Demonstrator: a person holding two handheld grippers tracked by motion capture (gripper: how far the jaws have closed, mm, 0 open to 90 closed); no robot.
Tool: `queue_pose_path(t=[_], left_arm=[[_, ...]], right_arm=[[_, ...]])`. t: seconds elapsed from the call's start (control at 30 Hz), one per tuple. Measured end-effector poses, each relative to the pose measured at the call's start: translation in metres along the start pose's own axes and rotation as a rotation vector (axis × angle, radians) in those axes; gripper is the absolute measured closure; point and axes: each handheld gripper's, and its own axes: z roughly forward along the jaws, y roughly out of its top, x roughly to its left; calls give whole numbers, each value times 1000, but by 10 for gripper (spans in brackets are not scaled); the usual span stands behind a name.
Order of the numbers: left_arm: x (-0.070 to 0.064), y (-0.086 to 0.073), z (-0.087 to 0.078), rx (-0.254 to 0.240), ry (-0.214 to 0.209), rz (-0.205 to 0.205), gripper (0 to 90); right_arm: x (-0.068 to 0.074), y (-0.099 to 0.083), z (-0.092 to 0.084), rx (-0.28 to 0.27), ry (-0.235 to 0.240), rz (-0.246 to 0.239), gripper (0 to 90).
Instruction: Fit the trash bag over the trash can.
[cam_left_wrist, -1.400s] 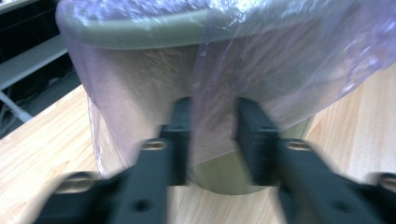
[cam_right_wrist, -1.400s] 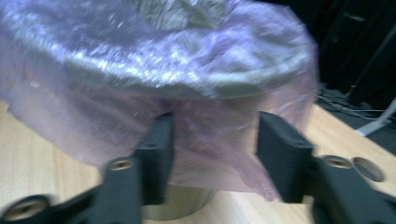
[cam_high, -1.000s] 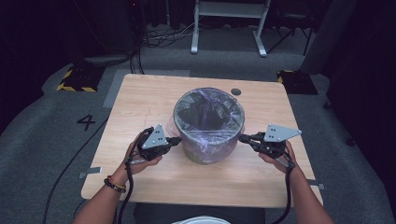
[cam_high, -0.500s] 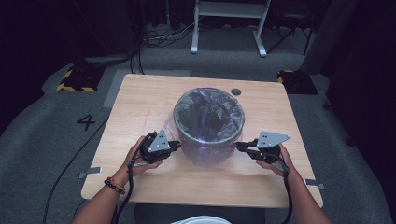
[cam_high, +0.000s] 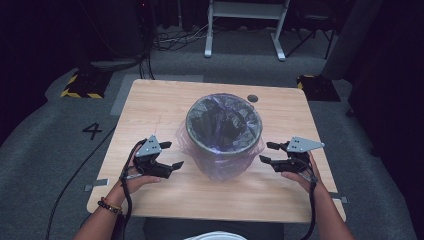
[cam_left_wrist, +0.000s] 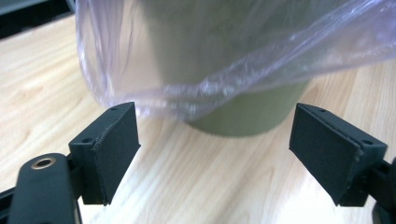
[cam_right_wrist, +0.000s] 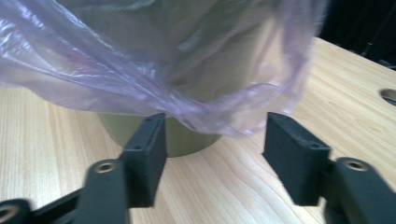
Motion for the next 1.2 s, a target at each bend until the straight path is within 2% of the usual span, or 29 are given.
queue_pose_path(t=[0.07,0.13,0.27,0.37,0.43,0.47,0.53,0.63,0.8,0.9,1.03,1.2], left_arm=[[1,-7,0,30,4,-15,158],[2,-13,1,51,4,-8,157],[5,-22,8,130,10,-19,158],[4,-30,17,186,19,-13,160],[1,-35,22,224,38,19,163],[0,-37,23,231,43,32,161],[-2,-40,25,241,31,31,161],[-3,-42,27,251,32,42,161],[-2,-46,29,247,28,26,159],[-1,-47,29,240,24,16,158],[3,-47,30,250,0,-3,154],[4,-47,32,254,-10,-4,135]], right_arm=[[-1,0,-6,-12,-6,16,306],[-2,-1,-10,-10,-15,29,263],[-3,-1,-18,-13,-15,58,212],[-3,5,-24,-35,-25,70,200],[-2,13,-29,-53,-42,53,200],[-1,18,-31,-64,-53,39,200],[1,30,-34,-87,-68,7,199],[2,44,-37,-114,-74,-5,207],[8,68,-37,-141,-77,-48,203],[12,83,-35,-152,-76,-65,201],[14,96,-31,-156,-69,-78,199],[17,111,-23,-150,-64,-99,201]])
